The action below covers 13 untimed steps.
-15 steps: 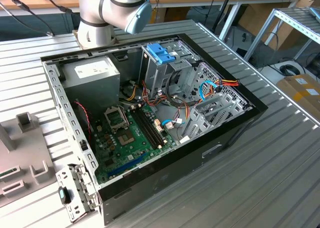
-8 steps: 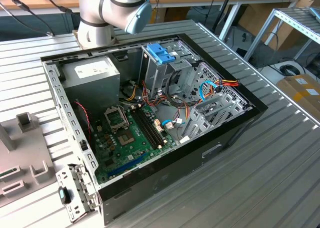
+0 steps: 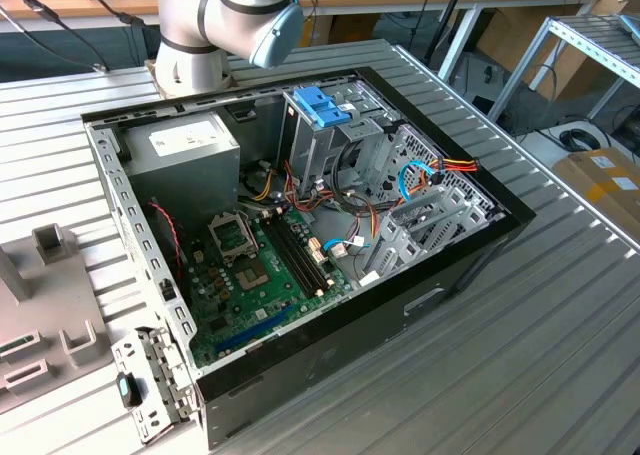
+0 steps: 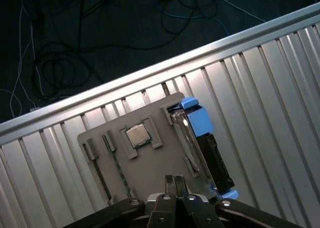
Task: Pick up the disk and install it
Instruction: 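Pick up the disk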
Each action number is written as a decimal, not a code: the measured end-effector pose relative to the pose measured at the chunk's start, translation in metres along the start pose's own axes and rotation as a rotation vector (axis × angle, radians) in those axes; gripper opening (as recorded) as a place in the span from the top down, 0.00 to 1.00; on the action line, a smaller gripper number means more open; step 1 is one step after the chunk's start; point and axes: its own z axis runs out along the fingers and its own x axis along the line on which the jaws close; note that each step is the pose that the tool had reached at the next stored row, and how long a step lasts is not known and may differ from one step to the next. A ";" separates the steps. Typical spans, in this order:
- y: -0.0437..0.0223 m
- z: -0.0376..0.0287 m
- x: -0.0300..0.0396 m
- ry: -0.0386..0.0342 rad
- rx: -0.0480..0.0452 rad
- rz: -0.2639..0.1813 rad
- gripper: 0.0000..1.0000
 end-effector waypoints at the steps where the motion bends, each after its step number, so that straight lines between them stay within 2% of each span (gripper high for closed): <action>1: 0.0000 0.0000 0.0000 0.0002 -0.0001 -0.005 0.89; 13: 0.0000 0.0000 0.0000 0.0037 -0.0020 -0.083 0.89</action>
